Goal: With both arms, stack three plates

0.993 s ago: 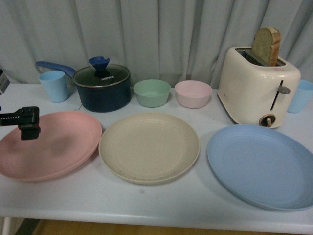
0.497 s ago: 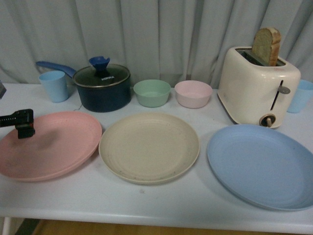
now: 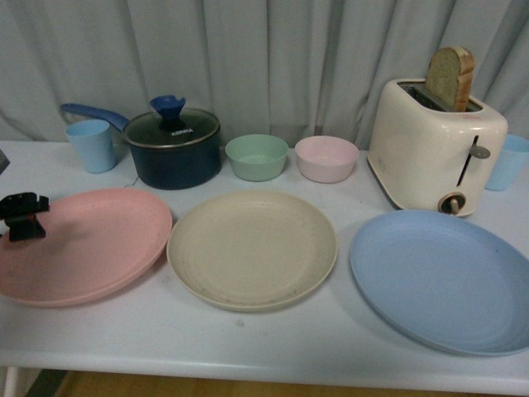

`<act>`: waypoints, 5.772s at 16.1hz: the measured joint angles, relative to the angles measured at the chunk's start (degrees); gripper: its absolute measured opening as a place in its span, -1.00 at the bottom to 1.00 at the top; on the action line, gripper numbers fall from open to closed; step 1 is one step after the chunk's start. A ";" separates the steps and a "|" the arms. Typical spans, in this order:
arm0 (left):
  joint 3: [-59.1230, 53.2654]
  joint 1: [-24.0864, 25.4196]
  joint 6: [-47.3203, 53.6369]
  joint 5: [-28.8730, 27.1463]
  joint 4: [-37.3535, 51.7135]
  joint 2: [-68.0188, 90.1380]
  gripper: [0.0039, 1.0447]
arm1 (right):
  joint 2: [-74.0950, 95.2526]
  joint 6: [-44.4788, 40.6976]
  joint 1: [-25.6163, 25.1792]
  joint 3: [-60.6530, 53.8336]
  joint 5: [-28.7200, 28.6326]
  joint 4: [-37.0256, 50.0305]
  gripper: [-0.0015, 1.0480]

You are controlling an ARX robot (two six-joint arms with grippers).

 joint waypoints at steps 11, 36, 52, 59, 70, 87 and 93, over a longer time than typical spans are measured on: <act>-1.75 -0.04 1.66 5.01 -2.49 -8.28 -0.95 | 0.00 0.00 0.00 0.00 0.00 0.00 0.87; -2.93 -23.06 -19.89 5.88 3.58 -4.70 -0.78 | 0.00 0.00 0.00 0.00 0.00 0.00 0.87; -48.06 -18.23 -2.62 -11.65 58.31 -46.80 -0.42 | 0.00 0.00 0.00 0.00 0.00 0.00 0.87; -66.51 -15.12 -2.43 -8.09 55.28 -64.50 -0.97 | 0.00 0.00 0.00 0.00 0.00 0.00 0.87; -75.84 -15.15 -2.40 -8.07 35.85 -94.18 -0.97 | 0.00 0.00 0.00 0.00 0.00 0.00 0.87; -75.82 -15.15 -2.40 -8.13 8.44 -121.74 -0.97 | 0.00 0.00 0.00 0.00 0.00 0.00 0.87; -75.87 -15.15 -2.43 -8.07 0.70 -129.90 -0.81 | 0.00 0.00 0.00 0.00 0.00 0.00 0.87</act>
